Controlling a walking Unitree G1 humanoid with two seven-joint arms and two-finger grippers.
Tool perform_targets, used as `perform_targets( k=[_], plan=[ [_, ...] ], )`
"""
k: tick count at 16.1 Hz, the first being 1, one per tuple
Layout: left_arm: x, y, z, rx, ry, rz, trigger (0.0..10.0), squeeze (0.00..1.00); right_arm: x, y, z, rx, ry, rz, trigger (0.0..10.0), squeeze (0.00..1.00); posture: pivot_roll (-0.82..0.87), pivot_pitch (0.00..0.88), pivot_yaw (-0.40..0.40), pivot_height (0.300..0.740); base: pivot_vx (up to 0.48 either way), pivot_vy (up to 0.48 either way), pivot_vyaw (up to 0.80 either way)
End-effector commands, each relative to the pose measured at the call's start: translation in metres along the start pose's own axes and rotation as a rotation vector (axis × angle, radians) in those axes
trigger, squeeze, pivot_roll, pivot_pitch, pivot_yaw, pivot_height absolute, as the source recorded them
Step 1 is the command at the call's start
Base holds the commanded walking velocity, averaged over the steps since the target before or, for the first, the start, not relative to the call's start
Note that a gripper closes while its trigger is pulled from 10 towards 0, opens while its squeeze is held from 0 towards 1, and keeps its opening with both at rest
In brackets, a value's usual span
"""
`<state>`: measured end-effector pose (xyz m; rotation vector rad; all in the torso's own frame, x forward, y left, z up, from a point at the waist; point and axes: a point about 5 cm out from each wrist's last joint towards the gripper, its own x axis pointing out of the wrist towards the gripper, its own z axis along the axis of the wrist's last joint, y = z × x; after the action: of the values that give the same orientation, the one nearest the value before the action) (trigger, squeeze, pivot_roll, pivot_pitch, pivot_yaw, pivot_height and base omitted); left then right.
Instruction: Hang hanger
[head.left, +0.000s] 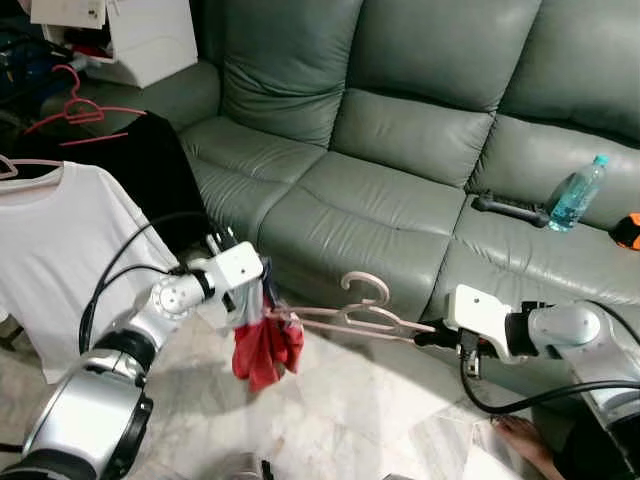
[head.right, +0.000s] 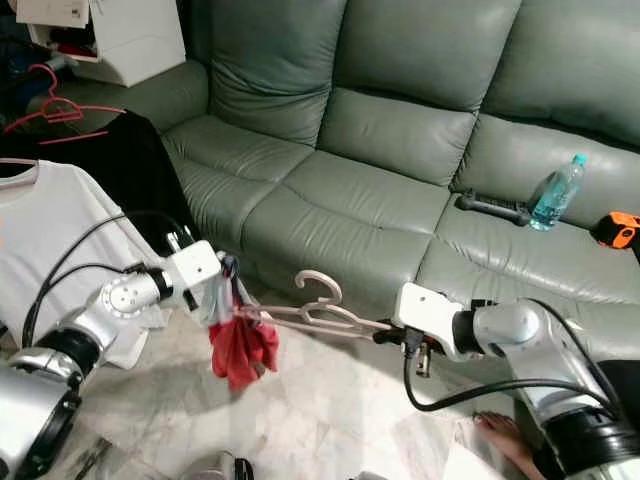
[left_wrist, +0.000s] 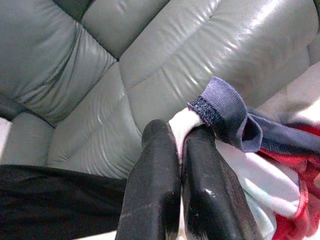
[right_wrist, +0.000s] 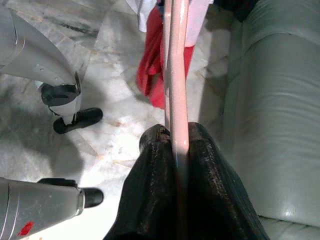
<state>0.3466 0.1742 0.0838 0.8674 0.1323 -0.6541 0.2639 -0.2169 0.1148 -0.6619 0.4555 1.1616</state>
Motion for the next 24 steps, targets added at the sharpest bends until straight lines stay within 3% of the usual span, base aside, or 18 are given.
perform_targets(
  k=[1, 6, 11, 16, 24],
  plan=[
    [0.001, 0.007, 0.004, 0.031, -0.015, 0.014, 10.0, 0.00, -0.002, -0.003, 0.005, -0.011, -0.014, 0.000, 10.0, 0.00, -0.11, 0.000, 0.042, 0.740, 0.000, 0.000, 0.00],
    [0.000, 0.006, 0.005, 0.046, -0.024, 0.014, 10.0, 0.00, -0.002, -0.007, 0.008, -0.015, -0.019, -0.031, 10.0, 0.00, -0.11, 0.000, 0.040, 0.740, 0.000, 0.000, 0.00],
    [-0.002, 0.005, -0.001, 0.069, 0.015, 0.019, 10.0, 0.00, -0.024, -0.012, 0.010, -0.035, 0.015, -0.059, 10.0, 0.00, -0.12, 0.000, 0.044, 0.740, 0.000, 0.000, 0.00],
    [-0.001, 0.003, 0.000, 0.097, 0.012, -0.004, 10.0, 0.00, -0.047, -0.041, 0.004, -0.093, 0.117, -0.204, 10.0, 0.00, -0.12, 0.000, 0.050, 0.740, 0.000, 0.000, 0.00],
    [0.003, -0.013, 0.009, 0.145, -0.067, -0.100, 10.0, 0.00, -0.035, -0.048, 0.004, -0.129, 0.106, -0.197, 10.0, 0.00, -0.11, 0.000, 0.050, 0.740, 0.000, 0.000, 0.00]
  ],
)
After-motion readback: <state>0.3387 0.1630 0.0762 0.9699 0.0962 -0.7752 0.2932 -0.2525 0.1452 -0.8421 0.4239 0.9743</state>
